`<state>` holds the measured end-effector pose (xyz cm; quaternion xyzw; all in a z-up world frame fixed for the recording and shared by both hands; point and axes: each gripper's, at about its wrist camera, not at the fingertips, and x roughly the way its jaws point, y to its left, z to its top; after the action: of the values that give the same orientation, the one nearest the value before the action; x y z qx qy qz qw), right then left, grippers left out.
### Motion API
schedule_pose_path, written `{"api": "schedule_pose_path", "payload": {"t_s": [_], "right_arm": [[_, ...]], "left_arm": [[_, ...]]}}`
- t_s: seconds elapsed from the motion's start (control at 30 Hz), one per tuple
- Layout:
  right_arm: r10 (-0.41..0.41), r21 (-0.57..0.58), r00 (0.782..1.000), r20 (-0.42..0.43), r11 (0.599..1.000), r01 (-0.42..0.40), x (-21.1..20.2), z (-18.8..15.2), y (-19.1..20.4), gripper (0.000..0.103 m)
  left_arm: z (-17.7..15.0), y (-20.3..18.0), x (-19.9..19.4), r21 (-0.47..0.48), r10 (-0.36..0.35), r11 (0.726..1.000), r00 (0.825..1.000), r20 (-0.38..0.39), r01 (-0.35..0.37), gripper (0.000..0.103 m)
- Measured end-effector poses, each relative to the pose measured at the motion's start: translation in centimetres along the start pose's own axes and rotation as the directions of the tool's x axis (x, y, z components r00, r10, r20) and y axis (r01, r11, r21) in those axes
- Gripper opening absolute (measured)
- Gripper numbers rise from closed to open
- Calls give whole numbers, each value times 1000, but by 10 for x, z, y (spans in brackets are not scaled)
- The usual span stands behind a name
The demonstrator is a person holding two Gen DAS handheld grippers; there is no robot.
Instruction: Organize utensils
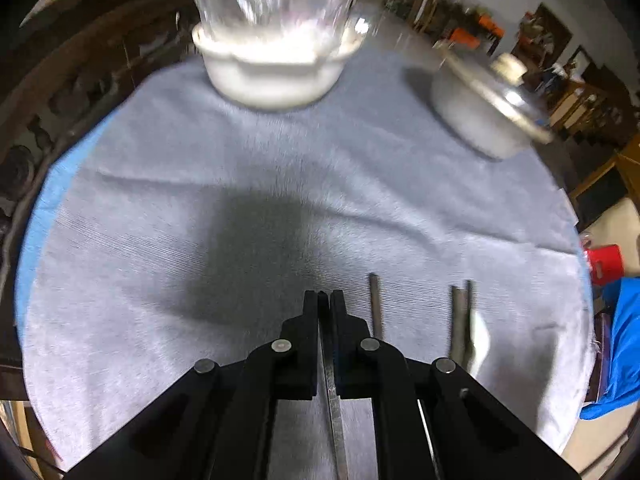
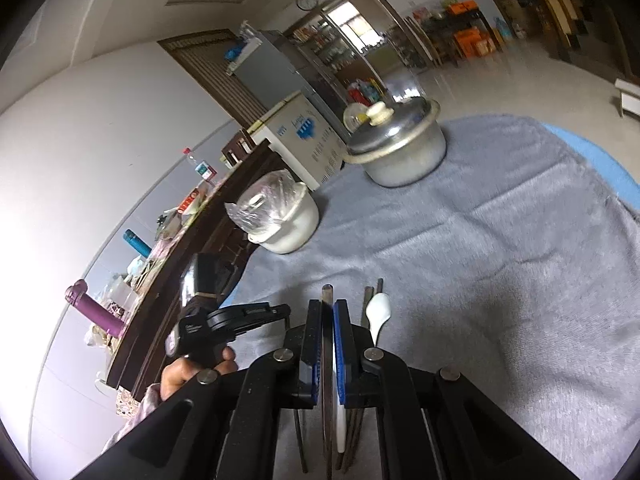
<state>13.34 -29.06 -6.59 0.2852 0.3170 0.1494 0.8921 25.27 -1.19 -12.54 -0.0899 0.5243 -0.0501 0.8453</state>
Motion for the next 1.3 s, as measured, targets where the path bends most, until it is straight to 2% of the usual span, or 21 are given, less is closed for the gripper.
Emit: {"api": "schedule_pose_path", "payload": {"t_s": [0.13, 0.23, 0.33, 0.4, 0.53, 0.73, 1.03, 1.13, 1.3], "right_arm": [[-5, -48, 999, 34, 999, 7, -15, -6, 20, 6], [-19, -79, 998, 63, 997, 24, -26, -12, 34, 6], [-35, -110, 993, 115, 993, 48, -42, -19, 47, 6], [-46, -125, 989, 144, 990, 64, -51, -23, 54, 6], [-45, -128, 983, 175, 989, 69, -65, -31, 63, 6], [-56, -162, 974, 219, 982, 93, -82, -41, 79, 6], [-43, -192, 940, 339, 975, 114, -117, -50, 101, 6], [-30, -193, 929, 369, 975, 108, -128, -50, 106, 6], [-4, -186, 906, 422, 978, 91, -151, -51, 109, 6]], "left_arm": [[-10, -1, -52, 16, -25, 1000, 994, 105, 23, 5], [-22, -2, -92, 39, -47, 998, 979, 198, 40, 5], [-46, -5, -132, 60, -56, 997, 955, 291, 40, 5], [-63, -7, -158, 65, -62, 997, 932, 358, 41, 5], [-93, -8, -191, 57, -67, 997, 895, 441, 47, 5], [-116, -6, -224, 51, -78, 997, 856, 511, 61, 5], [-135, -4, -276, 65, -125, 992, 794, 595, 107, 5], [-140, -5, -289, 75, -143, 990, 777, 613, 123, 5], [-148, -9, -304, 99, -179, 984, 762, 623, 151, 5]]}}
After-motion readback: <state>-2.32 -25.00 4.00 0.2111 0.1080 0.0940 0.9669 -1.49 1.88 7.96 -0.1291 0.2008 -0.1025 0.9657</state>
